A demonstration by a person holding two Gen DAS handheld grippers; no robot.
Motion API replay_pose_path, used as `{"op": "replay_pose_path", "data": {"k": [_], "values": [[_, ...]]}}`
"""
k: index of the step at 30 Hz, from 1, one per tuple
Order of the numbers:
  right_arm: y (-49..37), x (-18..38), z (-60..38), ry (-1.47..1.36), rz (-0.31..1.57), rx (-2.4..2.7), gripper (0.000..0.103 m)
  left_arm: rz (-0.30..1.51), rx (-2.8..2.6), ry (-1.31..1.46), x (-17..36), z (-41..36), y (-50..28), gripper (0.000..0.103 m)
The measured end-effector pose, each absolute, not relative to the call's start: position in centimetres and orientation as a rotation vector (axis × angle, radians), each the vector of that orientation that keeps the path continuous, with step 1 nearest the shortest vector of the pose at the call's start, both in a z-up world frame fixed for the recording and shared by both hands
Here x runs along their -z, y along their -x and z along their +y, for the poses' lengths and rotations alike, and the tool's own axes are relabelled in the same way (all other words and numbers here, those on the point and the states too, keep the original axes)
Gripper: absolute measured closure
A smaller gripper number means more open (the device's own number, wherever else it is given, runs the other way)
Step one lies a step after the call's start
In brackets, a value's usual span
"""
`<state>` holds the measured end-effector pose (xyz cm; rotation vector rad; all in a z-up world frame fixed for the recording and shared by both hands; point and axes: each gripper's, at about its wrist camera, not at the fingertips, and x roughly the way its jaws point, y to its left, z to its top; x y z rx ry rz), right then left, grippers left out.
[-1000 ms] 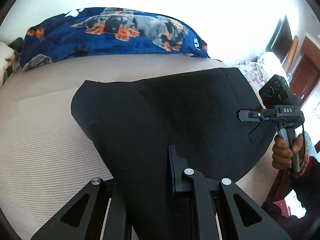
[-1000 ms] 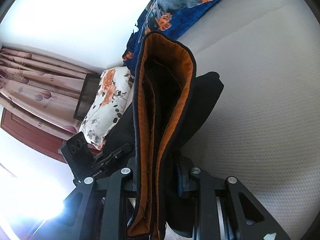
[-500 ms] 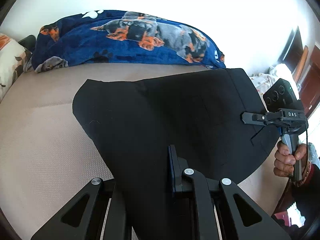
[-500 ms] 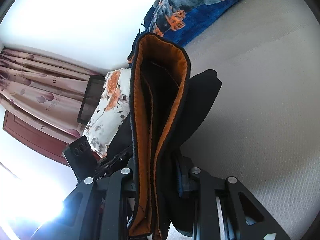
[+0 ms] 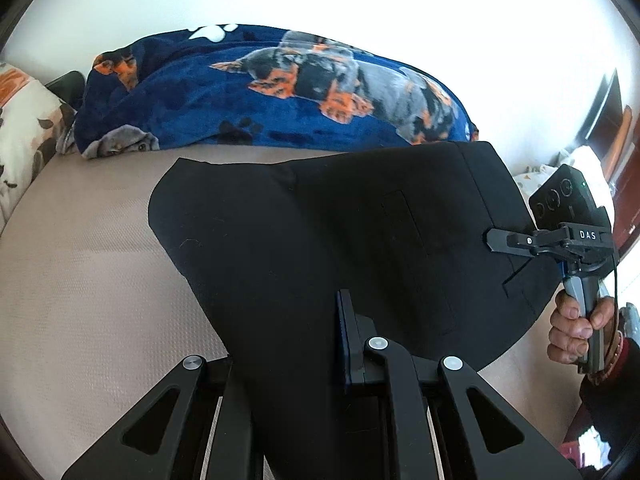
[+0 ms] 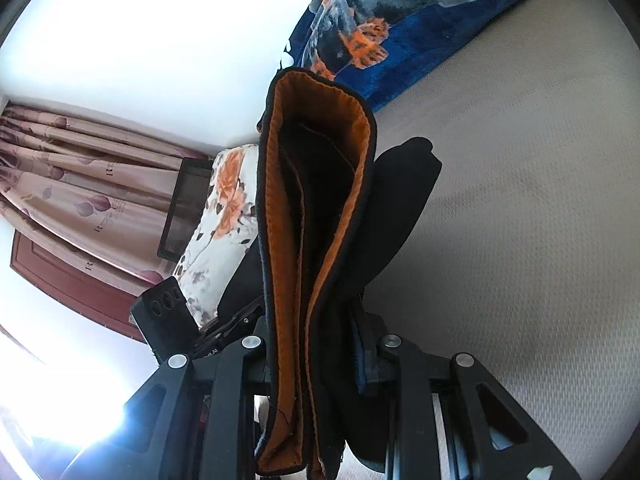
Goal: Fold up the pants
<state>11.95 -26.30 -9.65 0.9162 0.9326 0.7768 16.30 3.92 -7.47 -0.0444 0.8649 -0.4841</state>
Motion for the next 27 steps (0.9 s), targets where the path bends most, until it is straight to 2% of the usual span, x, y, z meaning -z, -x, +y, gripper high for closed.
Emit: {"op": "replay_pose_path", "data": {"k": [27], "values": [[-18.3,9.8,-23.7,-0.933,0.887,-0.823,0.080,0.819,0.394,0.044,7.1,8.3,-25.5,0.090]]}}
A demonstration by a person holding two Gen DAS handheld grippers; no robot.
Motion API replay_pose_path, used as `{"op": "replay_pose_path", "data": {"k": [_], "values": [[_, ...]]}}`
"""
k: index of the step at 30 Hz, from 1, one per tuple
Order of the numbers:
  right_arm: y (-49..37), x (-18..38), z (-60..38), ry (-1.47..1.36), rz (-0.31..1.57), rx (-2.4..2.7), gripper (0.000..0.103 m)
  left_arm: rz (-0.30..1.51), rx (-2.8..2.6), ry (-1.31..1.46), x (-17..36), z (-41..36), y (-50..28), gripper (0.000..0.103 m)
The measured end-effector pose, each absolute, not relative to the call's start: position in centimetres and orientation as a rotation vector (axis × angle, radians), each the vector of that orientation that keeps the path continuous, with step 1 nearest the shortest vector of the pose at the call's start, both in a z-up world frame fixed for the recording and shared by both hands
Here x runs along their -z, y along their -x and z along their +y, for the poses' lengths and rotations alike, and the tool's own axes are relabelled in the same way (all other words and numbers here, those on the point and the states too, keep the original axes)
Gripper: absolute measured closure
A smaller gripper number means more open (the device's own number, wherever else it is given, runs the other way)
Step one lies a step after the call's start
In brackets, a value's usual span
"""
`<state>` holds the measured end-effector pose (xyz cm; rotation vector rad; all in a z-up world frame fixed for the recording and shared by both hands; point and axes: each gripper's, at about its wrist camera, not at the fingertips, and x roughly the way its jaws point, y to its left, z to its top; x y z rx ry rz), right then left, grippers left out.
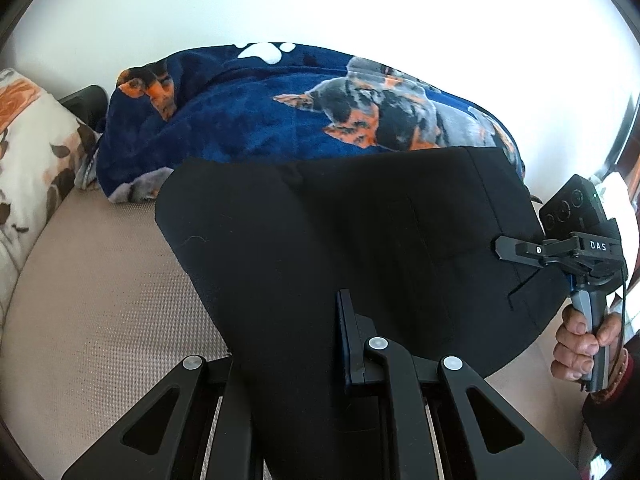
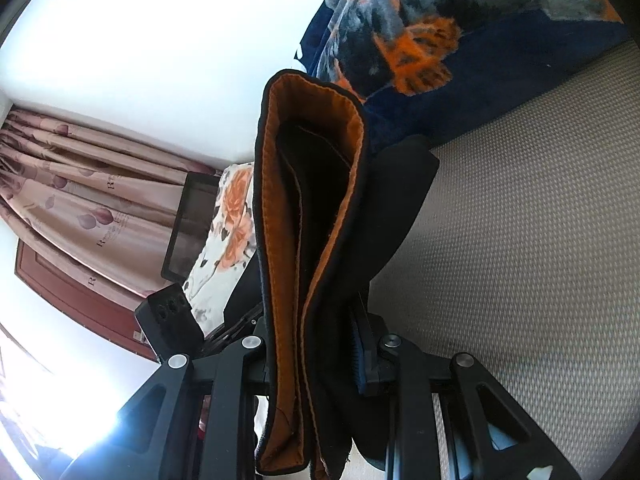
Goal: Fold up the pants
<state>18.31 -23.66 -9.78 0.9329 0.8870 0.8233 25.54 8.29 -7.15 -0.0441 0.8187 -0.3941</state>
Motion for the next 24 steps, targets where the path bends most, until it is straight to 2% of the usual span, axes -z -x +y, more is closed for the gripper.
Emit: {"op": "replay_pose_path", "data": {"k": [24], "values": [[-18.9,11.6,-24.6,-0.973,0.899,-0.773,0.080,0.841,0.361,0.061,9.2,9.7,-27.9,0.089]]}}
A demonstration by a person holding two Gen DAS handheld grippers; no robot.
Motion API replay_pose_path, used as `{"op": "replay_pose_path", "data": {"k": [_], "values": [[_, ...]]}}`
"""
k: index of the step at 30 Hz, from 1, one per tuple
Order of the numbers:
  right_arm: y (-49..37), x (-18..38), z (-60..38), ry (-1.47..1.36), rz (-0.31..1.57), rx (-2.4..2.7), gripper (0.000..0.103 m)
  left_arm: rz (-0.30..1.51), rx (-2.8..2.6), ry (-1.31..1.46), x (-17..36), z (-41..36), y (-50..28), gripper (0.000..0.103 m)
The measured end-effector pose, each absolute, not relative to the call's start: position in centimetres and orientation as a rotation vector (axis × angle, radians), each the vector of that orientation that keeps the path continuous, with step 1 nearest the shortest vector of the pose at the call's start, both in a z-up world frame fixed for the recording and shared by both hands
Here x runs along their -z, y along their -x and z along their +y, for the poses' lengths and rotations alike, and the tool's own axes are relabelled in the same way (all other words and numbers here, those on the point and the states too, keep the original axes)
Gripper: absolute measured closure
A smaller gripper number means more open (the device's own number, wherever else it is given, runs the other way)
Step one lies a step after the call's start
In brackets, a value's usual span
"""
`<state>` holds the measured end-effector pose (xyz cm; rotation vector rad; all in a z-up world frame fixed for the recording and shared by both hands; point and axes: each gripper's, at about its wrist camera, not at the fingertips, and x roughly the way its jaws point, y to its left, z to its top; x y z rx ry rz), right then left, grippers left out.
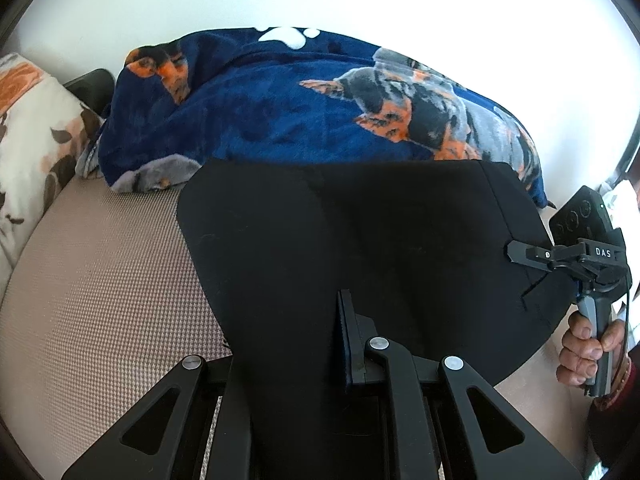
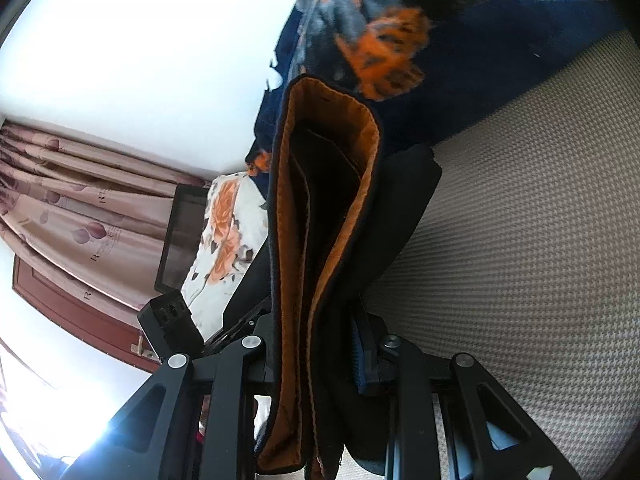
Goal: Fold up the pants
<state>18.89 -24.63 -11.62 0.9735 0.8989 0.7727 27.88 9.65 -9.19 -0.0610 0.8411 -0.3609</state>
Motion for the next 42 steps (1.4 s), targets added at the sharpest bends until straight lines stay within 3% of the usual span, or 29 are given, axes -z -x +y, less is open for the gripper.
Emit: {"op": "replay_pose_path", "data": {"k": [21,29,42], "values": [[-19.6,11.6,-22.3,-0.650,0.930,-0.565,0.080,0.824,0.279,0.048,12.0,10.5,-28.1,0.077],[-19.2,11.5,-21.7,-0.606,0.919,-0.530,0.077,0.824,0.245,0.051,12.2,10.7,-28.1,0.065],[-18.8,11.4,-21.0,-0.560,0.897,-0.483,0.073,0.817,0.215,0.023,12.2,10.3,-27.9,0.061]]}}
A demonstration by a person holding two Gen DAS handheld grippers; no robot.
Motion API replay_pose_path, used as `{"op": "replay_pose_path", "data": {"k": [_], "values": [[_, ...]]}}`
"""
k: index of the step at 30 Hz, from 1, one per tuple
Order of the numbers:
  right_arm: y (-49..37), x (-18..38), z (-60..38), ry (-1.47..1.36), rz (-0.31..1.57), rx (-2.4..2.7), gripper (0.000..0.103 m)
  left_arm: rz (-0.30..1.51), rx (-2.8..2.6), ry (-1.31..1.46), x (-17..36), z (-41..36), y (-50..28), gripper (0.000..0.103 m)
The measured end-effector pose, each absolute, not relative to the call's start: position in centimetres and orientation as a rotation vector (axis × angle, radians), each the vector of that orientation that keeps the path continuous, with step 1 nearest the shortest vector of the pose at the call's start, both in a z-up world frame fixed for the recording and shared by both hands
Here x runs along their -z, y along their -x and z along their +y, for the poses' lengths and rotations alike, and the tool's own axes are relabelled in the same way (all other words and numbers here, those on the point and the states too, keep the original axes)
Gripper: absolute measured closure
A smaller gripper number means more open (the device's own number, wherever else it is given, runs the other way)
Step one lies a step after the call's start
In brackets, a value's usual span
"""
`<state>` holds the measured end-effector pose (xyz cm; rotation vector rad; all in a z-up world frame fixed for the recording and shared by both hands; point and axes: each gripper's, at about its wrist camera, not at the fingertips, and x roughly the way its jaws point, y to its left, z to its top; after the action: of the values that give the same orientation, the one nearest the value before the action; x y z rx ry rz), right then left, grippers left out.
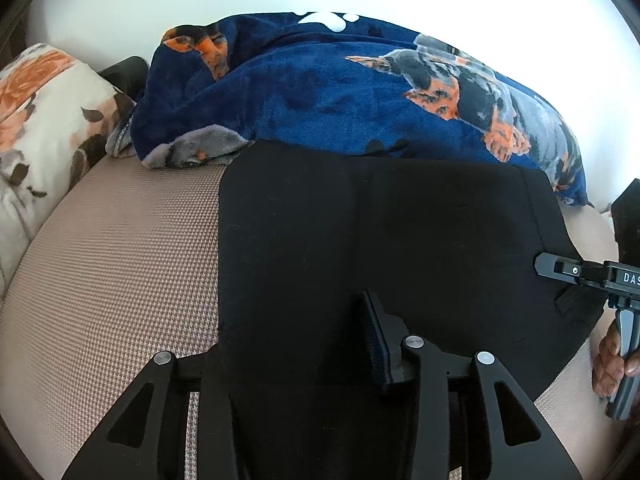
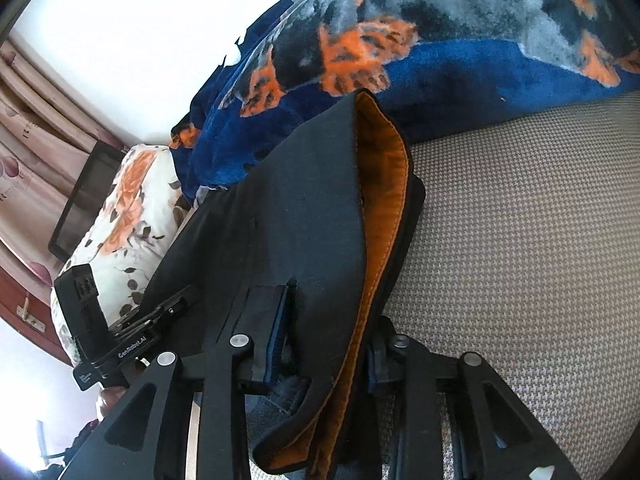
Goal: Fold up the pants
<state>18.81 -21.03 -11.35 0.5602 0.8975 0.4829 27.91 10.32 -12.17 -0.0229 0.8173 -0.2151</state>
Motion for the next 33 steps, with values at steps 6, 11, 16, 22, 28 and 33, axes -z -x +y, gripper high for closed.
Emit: {"op": "replay_pose_path", "data": {"k": [6,11,16,22,28,33], "values": [[-18.4,10.6,-19.9,-0.471,0.869,-0.429,0.071,0.813,0.195,0.007,12.1,10.2,-27.8,0.058],[-18.2,10.4,-19.6,-0.431,0.855,-0.402,0.069,0.811,0.184,-0.002,12.1,10.2,-27.7,0.056],[-18.1,10.3,-19.3,-0.399,0.849,-0.382,0.067,0.810,0.175,-0.009,12.1,10.1,-27.7,0.054],[-17.8,10.1,-19.0,-0.362,0.837,-0.360,0.066,0.809,0.167,-0.014,12.1,10.1,-27.7,0.053],[-17.6,9.9,-18.4,-0.317,0.825,-0.335,0.065,0.809,0.166,-0.015,12.1,10.2,-27.8,0.051],[-17.6,9.8,-18.1,-0.295,0.823,-0.320,0.064,0.808,0.155,-0.022,12.2,10.3,-27.8,0.049]]}}
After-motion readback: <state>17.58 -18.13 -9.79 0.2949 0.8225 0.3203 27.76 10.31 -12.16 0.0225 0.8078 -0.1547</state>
